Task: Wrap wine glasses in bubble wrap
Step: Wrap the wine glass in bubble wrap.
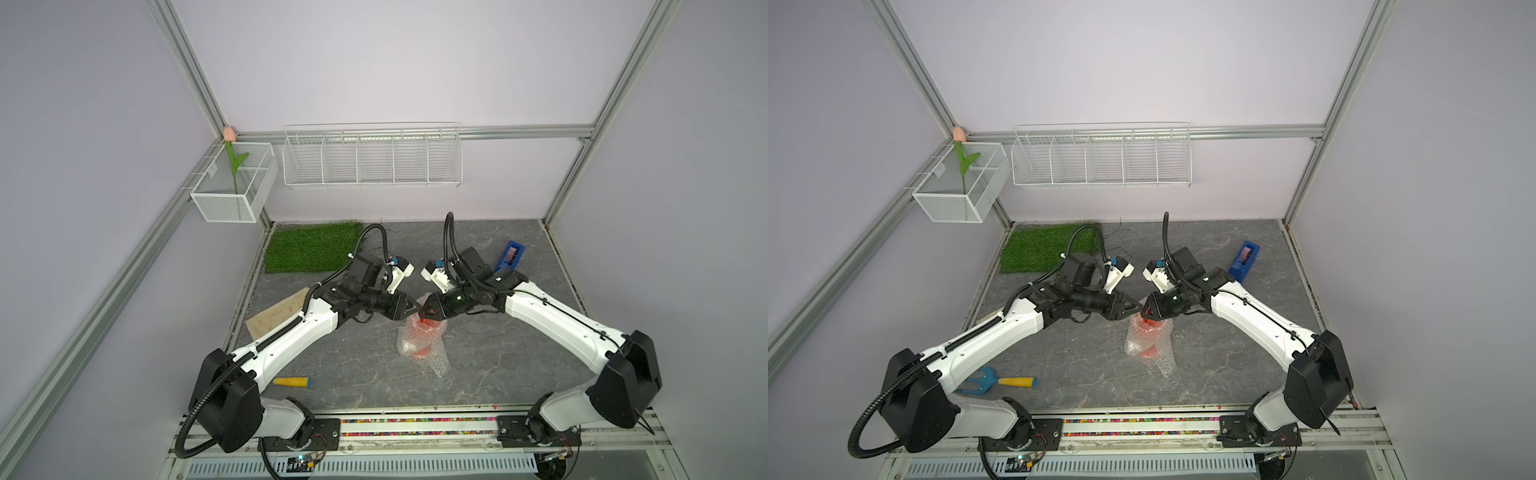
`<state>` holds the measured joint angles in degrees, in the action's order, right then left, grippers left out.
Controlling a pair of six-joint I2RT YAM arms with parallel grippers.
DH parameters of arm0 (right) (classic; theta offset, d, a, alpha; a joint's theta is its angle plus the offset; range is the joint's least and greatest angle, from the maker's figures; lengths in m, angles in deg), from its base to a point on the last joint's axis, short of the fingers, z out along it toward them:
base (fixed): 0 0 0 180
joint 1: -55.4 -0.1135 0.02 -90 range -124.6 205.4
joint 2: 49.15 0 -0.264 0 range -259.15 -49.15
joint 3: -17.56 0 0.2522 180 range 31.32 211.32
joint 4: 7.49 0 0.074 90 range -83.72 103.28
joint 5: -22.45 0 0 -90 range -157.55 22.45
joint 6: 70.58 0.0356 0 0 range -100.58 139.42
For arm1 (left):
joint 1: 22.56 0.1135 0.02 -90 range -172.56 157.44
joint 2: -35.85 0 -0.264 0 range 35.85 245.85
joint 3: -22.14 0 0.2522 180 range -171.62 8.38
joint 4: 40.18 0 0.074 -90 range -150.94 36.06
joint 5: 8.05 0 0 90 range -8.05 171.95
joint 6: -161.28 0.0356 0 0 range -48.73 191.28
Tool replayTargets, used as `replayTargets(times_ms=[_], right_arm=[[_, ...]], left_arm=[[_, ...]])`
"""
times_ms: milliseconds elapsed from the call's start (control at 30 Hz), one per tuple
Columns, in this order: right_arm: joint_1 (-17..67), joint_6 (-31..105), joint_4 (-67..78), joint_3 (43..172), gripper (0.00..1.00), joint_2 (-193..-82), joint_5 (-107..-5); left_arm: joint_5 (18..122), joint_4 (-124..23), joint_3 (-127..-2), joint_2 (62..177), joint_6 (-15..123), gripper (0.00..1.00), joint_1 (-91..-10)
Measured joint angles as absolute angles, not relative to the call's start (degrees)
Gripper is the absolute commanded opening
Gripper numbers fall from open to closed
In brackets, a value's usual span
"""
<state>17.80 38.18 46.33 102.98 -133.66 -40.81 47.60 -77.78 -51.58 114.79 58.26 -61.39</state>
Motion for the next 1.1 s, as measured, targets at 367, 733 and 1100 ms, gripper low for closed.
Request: replayTargets(times_ms=[367, 733, 1100], right_arm=[[23.2, 35.8, 49.6, 107.3, 0.34, -127.6, -39.9], [25.4, 34.0, 49.1, 109.7, 0.33, -133.7, -41.8], [19.4, 32.7, 47.0, 107.0, 0.25, -136.5, -40.9]], left_arm=[[48.3, -77.8, -49.2, 114.7, 58.3, 0.34, -61.5], [48.7, -77.3, -48.8, 114.6, 58.3, 0.33, -61.5], [48.7, -76.9, -48.6, 115.0, 58.3, 0.33, -61.5]])
